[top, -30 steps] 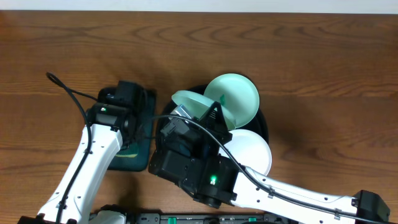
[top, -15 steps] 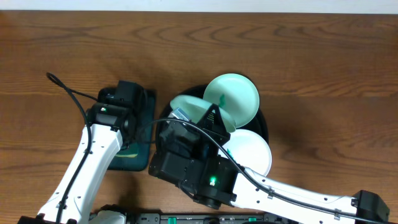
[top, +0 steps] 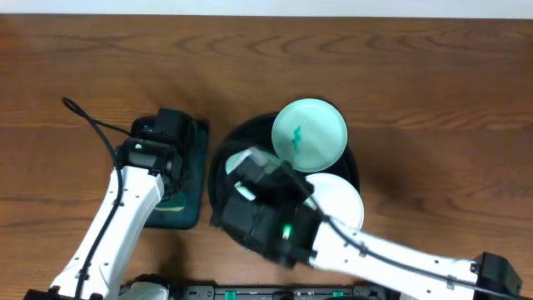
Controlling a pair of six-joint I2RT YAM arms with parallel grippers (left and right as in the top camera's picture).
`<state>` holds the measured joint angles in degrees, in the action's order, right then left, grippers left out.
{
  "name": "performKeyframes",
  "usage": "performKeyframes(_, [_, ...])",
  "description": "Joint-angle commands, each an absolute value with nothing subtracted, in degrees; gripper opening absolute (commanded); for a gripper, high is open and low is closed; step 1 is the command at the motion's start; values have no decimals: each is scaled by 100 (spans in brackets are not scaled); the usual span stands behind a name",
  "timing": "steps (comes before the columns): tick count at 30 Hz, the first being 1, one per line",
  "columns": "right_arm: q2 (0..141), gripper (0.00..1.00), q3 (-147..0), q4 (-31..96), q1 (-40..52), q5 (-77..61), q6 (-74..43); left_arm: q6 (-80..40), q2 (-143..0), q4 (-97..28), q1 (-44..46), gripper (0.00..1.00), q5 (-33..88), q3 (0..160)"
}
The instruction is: Clean dirty plates on tray and stack at the side
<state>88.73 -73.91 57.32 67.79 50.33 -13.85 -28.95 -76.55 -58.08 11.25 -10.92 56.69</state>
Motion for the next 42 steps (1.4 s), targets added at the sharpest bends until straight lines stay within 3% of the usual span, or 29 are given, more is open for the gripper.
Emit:
performKeyframes(1, [8927,1,-7365,5778,5852,3068,-2993,-2967,-7684,-5819,1090,7,-1251,5649])
performKeyframes(11, [8884,1,-7297,4486,2862,-521,-2860,-2967,-7684,-5776,1090,7,-1251,5649])
performKeyframes(24, [8971,2,-7295,4434,-1278,-2001,-2458,-2969,-7684,-5776,1090,7,-1247,5649])
performKeyframes(32, [9848,1,-7295,4425,-2617,-2003,-2217,-2967,-7684,-5776,1090,7,-1247,5649])
performKeyframes(42, [11100,1,-7295,4125,-3127,-1999,-2047,-2967,-7684,-5795,1090,7,-1249,5649])
